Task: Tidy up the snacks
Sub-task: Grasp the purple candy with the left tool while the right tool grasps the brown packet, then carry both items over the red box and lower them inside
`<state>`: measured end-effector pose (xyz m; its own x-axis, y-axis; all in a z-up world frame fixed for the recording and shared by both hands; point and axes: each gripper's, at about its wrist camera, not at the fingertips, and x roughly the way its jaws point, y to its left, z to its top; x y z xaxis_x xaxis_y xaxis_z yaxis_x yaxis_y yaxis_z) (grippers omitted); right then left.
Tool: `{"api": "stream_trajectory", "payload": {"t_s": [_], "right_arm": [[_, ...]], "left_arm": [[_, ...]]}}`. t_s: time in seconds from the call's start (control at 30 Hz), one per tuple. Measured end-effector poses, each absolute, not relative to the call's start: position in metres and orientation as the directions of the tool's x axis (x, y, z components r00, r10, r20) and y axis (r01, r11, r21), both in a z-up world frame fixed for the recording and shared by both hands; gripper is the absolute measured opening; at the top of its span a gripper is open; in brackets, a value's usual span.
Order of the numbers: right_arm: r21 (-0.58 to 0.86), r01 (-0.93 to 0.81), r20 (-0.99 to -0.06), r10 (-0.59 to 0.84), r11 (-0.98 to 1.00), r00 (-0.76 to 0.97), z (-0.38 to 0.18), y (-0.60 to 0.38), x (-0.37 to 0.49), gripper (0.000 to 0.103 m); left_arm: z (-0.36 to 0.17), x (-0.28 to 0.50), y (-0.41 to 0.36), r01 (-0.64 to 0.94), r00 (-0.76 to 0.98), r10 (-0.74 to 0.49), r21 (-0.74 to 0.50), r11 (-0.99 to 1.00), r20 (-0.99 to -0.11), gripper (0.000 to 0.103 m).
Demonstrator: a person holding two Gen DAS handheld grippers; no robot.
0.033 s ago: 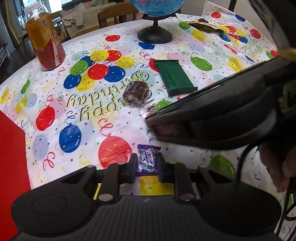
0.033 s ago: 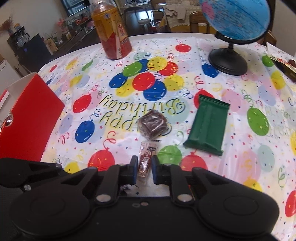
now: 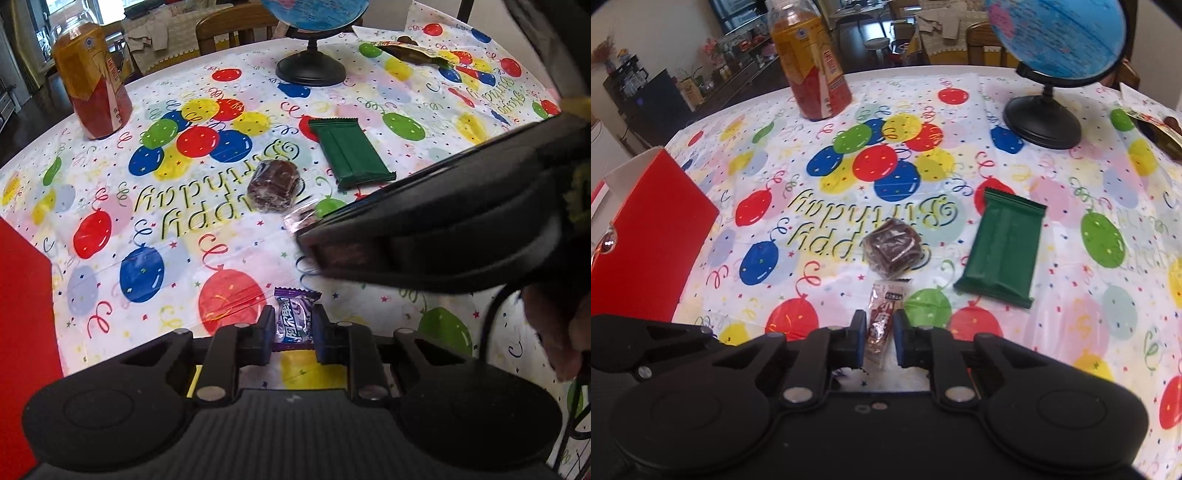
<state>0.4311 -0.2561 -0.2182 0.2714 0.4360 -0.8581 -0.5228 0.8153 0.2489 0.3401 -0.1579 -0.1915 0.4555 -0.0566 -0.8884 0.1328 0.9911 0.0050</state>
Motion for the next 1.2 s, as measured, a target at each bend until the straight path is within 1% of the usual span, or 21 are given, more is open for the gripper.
{"api": "stream_trajectory", "payload": {"t_s": [0.37,0.67,0.9,1.2], "right_arm": [[0.269,-0.494,-0.823,0.464,0.827,0.328,-0.183,-0.279,0.411,0.013],[0.281,-0.484,-0.783,0.490,0.829,0.385,-0.144,-0.289,0.385,0.013],[0.284,-0.493,-0.748,0.512,0.823,0.423,-0.112,-0.283,0.356,0.013],[0.291,-0.519,-0.711,0.544,0.804,0.445,-0.079,-0.260,0.318,0.013]], "left_arm": [[-0.164,0.322,-0.136,0.039,0.467,-0.089,-0.081,0.996,-0.880,0.020],[-0.126,0.297,-0.124,-0.016,0.495,-0.076,-0.097,0.995,-0.865,0.020],[-0.099,0.270,-0.104,-0.057,0.519,-0.078,-0.126,0.990,-0.851,0.020],[-0.062,0.230,-0.063,-0.103,0.591,-0.060,-0.150,0.983,-0.804,0.020]]}}
